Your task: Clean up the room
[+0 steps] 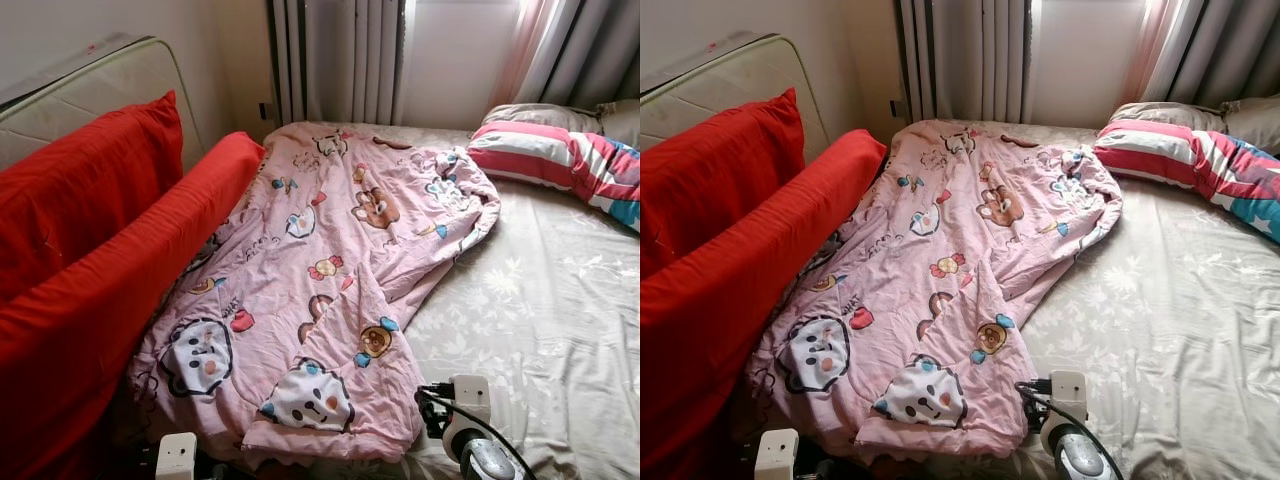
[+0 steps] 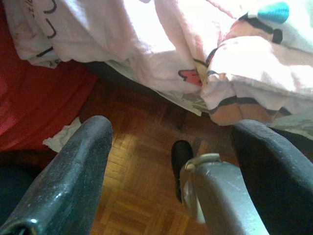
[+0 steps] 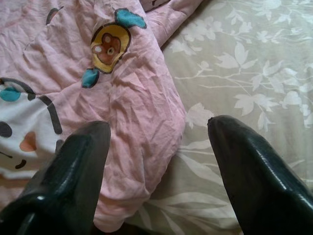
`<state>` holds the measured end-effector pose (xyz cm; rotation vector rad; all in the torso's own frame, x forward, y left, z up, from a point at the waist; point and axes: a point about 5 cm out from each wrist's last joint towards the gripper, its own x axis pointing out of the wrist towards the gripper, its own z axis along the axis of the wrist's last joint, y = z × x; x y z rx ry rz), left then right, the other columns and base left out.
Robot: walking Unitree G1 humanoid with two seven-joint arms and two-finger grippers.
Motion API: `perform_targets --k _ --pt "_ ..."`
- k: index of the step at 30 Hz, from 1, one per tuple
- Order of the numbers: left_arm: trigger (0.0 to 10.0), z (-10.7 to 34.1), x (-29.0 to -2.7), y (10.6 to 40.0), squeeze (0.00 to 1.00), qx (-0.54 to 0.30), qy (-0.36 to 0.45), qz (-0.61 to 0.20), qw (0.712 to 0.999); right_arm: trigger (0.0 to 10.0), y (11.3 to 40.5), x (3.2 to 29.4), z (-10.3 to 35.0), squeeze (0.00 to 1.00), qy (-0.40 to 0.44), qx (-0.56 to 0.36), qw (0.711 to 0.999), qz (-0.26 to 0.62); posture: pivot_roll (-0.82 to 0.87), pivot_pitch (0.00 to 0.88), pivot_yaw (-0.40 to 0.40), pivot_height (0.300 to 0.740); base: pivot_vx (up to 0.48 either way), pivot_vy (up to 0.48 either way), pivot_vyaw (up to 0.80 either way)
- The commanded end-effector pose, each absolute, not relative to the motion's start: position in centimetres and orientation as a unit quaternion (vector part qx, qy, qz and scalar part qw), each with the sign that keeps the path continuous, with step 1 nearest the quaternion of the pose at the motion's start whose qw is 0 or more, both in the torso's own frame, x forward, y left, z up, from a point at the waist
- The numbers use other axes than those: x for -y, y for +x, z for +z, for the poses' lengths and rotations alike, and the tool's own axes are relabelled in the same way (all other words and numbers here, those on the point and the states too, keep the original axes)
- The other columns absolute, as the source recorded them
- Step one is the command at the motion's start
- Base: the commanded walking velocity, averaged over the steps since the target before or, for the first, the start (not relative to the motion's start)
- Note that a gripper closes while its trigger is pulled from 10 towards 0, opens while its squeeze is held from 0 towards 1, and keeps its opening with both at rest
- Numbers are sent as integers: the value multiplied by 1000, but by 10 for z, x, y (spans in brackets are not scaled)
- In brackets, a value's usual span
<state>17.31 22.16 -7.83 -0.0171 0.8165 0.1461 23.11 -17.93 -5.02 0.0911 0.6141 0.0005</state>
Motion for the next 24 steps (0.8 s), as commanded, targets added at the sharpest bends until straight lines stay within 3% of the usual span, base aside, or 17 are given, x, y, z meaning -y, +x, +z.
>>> perform_targets --k 1,7,9,11,15,24 --pt "10000 -81 -226 167 0 -411 2 72 909 10000 229 178 -51 0 47 -301 952 3 -10 0 29 676 0 0 0" --pt "10000 -78 -227 169 0 -391 8 77 917 10000 229 178 -51 0 47 -300 953 1 -6 0 27 676 0 0 0" --pt "10000 -43 -228 219 0 -261 15 83 962 10000 228 179 -52 0 47 -303 952 2 8 0 21 676 0 0 0" --pt "10000 -37 -228 226 0 -241 16 83 967 10000 227 178 -52 0 47 -304 951 3 8 0 21 676 0 0 0" --pt "10000 -4 -225 266 0 -170 65 64 981 10000 226 178 -53 0 46 -307 951 4 4 0 20 676 0 0 0" --pt "10000 4 -220 264 0 -110 30 55 992 10000 225 182 -54 0 39 -312 949 -2 2 4 21 676 0 0 0"
